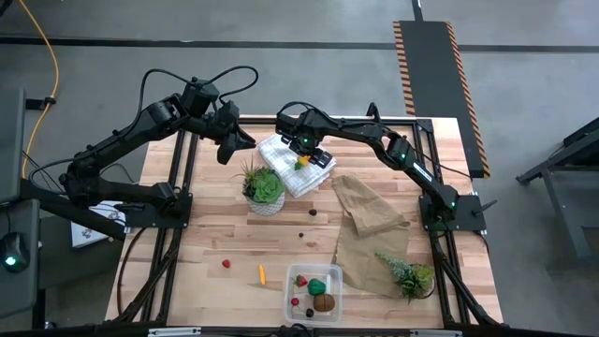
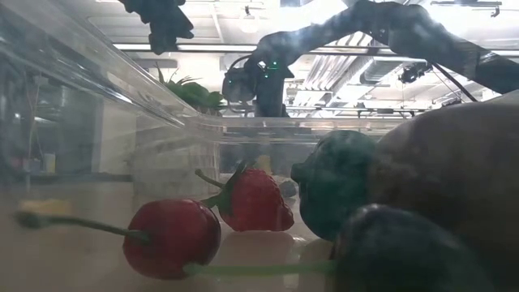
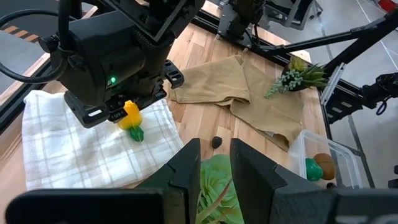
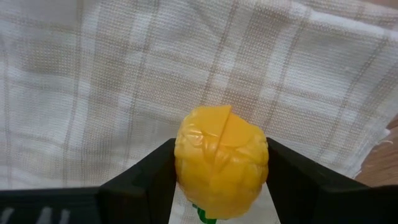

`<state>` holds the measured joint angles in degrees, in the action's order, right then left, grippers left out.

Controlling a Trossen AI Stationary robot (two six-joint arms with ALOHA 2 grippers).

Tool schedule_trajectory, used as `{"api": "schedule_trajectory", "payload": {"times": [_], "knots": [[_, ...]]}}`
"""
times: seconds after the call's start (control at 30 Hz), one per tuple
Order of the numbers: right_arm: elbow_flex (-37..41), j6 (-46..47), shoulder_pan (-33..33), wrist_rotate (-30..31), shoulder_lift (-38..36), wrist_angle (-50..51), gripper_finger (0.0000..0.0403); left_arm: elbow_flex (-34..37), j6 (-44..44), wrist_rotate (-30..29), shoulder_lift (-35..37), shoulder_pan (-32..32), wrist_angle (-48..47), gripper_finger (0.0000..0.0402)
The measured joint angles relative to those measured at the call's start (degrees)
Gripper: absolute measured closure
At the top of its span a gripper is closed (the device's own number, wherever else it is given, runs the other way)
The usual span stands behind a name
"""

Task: Pick and placing Produce into tupperware
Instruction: Put the yellow pineapple into the transparent bin

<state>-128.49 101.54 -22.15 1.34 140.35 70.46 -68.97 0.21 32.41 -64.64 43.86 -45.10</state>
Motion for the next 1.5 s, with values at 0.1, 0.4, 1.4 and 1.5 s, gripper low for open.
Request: {"api": "schedule_trajectory", "payload": {"times": [0.1, 0.4, 1.4, 1.5], "knots": [[0.01, -0.05, -0.11, 0.0, -0.04, -0.27, 0.0208, 0.0, 0.0, -0.12, 0.0, 0.0, 0.0, 0.0325], [0.01, -2.6, -1.21, 0.12, -1.13, -4.42, 0.0208, 0.0, 0.93, -0.12, -0.01, 0.0, 0.01, 0.0325], [-6.48, -21.8, -3.87, 10.24, -7.89, -6.91, 0.0208, 0.0, 1.03, -0.48, -0.02, 0.0, -0.06, 0.0325], [-6.55, -24.32, -3.82, 10.23, -8.82, -6.9, 0.0208, 0.0, 1.0, -0.92, -0.02, 0.0, -0.07, 0.0325]]}}
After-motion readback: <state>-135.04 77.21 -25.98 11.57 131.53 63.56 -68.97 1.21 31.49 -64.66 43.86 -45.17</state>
